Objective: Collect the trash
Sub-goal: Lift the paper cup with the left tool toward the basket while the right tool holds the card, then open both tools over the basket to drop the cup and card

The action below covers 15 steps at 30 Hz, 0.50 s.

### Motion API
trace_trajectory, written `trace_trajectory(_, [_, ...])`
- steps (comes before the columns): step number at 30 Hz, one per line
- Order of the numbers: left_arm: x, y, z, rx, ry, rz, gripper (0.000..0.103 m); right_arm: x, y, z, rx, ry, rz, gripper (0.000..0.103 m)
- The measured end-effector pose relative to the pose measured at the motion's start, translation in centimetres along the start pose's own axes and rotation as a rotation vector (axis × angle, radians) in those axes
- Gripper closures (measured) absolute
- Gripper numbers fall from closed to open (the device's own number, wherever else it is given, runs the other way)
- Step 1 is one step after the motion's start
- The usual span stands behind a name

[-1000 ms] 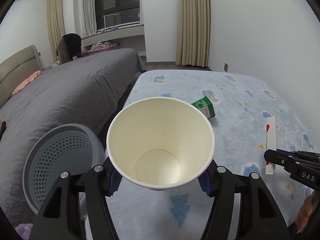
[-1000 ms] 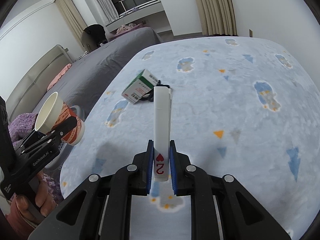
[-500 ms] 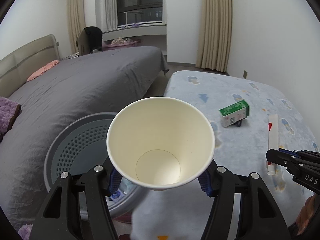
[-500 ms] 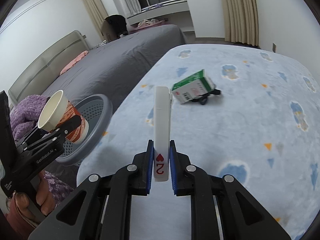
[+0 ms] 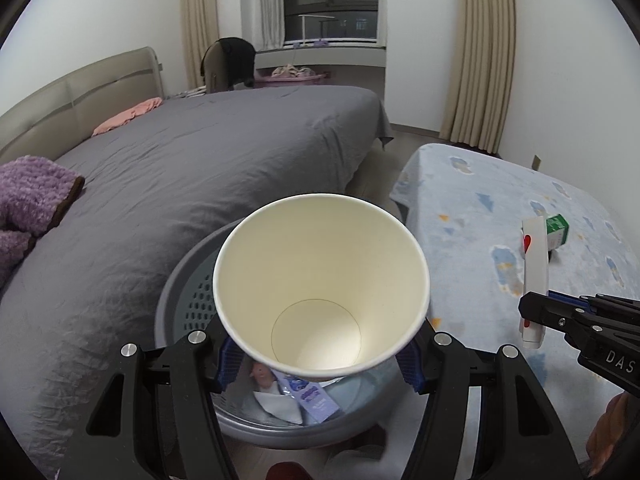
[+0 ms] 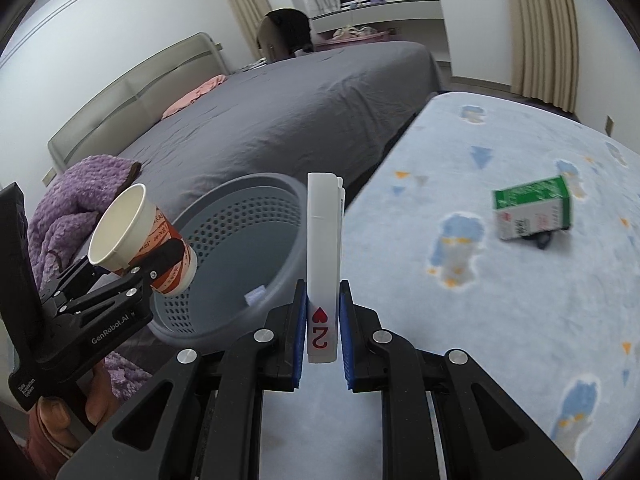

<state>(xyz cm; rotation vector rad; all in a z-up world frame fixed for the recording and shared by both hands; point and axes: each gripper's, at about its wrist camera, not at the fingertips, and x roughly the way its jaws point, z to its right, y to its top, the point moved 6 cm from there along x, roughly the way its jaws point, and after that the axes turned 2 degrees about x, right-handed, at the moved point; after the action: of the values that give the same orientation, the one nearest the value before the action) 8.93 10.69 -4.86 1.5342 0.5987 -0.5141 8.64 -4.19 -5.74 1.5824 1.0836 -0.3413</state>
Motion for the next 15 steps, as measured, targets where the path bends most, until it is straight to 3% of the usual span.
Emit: trace_trajectory(15, [4.1, -1.2, -6.4, -0.102, 0.090, -0.098, 0.042, 7.1, 2.3, -5.9, -0.079, 0.102, -0.085, 0.088])
